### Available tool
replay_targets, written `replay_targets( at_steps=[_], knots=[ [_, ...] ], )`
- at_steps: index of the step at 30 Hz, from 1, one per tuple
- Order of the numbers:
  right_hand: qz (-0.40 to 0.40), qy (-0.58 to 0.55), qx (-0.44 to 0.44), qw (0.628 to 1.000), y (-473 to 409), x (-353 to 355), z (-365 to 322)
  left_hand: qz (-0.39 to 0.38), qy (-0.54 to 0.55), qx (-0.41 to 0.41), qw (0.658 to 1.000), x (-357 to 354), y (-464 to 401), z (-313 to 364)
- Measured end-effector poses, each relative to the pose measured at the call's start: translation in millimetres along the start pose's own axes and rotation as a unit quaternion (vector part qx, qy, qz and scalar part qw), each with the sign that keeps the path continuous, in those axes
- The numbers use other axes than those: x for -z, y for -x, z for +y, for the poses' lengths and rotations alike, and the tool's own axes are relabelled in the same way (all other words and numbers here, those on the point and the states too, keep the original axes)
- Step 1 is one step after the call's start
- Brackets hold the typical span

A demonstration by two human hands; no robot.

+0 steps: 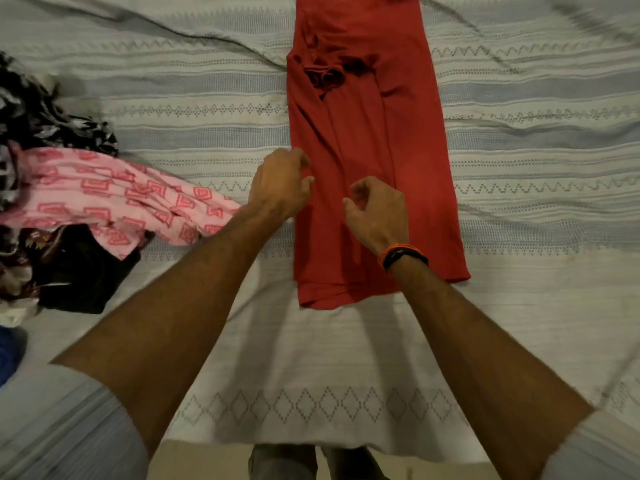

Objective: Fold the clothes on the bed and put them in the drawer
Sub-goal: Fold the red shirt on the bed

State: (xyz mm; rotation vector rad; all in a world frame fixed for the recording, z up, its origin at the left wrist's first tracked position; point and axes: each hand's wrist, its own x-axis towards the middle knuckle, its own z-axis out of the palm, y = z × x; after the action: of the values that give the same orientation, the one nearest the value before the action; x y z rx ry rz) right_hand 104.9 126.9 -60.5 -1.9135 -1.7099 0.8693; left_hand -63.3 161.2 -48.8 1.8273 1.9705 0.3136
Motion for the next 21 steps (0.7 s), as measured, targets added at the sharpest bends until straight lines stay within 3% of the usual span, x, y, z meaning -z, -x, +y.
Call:
replay_targets(
  at_steps=[7,13,16,21],
  knots=[
    [0.070,0.011,-0.047,0.996,-35,-28,-9,0.020,-0.045,-0.134,0.990,2,-85,-5],
    [0.106,0.032,-0.107,0.988,-39,-45,-11,-0.079,-0.235,-0.234,0.940,14,-136,-5],
    [0.110,0.025,-0.112,0.987,-36,-48,-10,-0.055,-0.248,-0.270,0.929,14,-146,-8],
    [0.101,0.021,-0.093,0.990,-34,-50,-4,0.016,-0.225,-0.251,0.941,15,-158,6]
  ],
)
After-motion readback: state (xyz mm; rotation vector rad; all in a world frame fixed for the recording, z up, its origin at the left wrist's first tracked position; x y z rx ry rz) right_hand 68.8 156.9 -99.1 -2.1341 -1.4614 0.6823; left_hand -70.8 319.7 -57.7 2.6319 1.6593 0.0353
